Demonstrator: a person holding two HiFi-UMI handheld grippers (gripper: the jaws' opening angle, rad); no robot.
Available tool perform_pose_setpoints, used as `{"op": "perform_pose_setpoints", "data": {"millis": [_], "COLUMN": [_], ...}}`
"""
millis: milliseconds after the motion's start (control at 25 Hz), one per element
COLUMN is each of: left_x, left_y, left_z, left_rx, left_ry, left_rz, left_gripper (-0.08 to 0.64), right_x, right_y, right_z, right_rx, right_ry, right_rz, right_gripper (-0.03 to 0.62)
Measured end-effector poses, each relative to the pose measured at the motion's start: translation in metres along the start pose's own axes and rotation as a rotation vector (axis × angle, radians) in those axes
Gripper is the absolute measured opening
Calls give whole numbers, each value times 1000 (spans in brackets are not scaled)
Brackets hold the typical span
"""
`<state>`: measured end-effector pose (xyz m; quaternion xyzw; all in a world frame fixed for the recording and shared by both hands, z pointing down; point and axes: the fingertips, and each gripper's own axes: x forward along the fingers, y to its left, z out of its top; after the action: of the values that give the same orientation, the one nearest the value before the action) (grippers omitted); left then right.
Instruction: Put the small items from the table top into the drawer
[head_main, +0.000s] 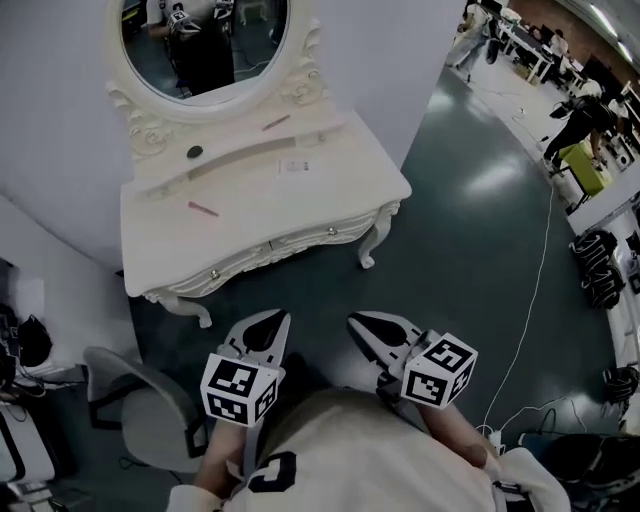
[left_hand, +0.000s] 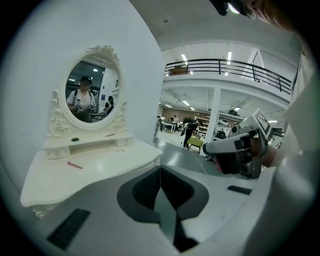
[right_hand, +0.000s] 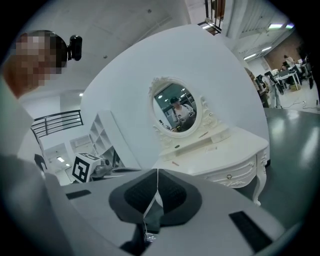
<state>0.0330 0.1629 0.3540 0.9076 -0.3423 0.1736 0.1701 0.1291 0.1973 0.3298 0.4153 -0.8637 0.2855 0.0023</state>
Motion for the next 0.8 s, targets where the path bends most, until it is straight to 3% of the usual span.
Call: {"op": "perform_pose_setpoints", "data": {"millis": [200,440,800], "left_x": [-10,-28,-33], "left_y": [48,96,165], "left_z": [-7,-14,-29], "left_rx": [-30,-95,-165], "left_ry": [7,-12,-5], "left_rz": [15,44,156], "left_gripper": [57,57,57], "right_x": [40,76,134], "right_y": [-21,-83,-138], "right_z": [-9,-41,-52], "right_rx": [18,59,-25], "right_ry": [36,154,286], "right_rz": [-77,-257,-320], "right_gripper": [28,28,29]}}
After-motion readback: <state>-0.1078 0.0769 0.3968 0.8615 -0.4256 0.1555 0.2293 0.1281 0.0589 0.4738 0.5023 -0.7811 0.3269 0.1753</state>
